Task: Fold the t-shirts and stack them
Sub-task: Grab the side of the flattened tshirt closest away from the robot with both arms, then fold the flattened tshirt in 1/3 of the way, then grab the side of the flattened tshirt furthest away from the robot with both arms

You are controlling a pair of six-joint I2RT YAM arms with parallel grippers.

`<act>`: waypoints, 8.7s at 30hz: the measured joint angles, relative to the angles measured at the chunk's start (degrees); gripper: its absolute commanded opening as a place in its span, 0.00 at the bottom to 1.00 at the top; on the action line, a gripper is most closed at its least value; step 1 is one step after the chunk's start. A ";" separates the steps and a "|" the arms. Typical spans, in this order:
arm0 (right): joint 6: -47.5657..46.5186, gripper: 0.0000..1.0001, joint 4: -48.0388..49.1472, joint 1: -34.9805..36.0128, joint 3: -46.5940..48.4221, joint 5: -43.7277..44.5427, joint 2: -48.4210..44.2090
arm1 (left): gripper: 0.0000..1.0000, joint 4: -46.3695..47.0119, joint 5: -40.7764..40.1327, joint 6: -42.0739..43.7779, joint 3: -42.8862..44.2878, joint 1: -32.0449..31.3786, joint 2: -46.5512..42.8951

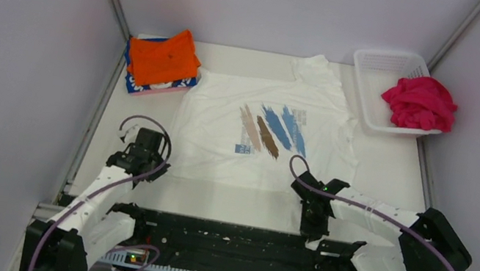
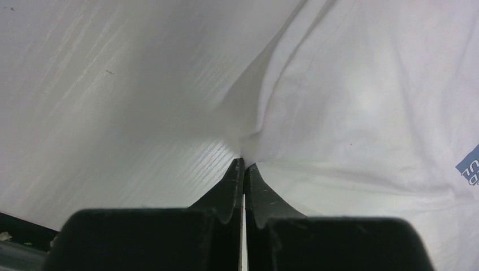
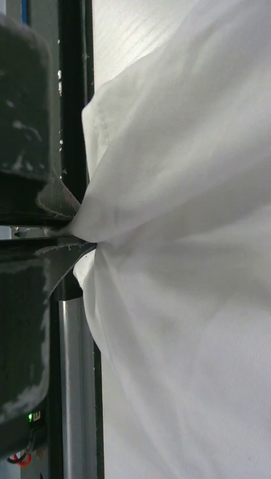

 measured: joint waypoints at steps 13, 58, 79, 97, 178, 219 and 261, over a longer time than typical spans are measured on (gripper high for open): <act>1.05 0.00 -7.08 1.20 2.47 1.40 -10.36 | 0.00 -9.92 -3.10 -2.51 0.00 0.00 -5.75; -34.64 0.12 6.25 -24.06 46.97 17.22 27.08 | 0.08 15.47 -2.27 -0.55 23.65 4.74 31.04; -36.96 0.99 19.87 -25.55 43.63 9.29 26.73 | 0.99 17.49 2.47 4.02 27.34 5.05 27.17; -30.01 0.99 27.43 -24.48 57.22 -4.31 44.92 | 0.99 15.43 6.71 4.83 23.96 5.05 27.15; -13.60 0.99 27.58 -19.67 6.21 5.62 -4.15 | 0.99 13.46 6.05 -0.15 6.03 2.86 17.35; -18.71 0.99 33.20 -24.39 15.96 7.45 3.43 | 0.70 17.18 -3.28 12.57 47.56 10.27 60.26; -18.56 0.99 33.20 -25.57 15.96 8.98 3.50 | 0.00 5.11 -2.21 21.66 55.76 6.91 64.59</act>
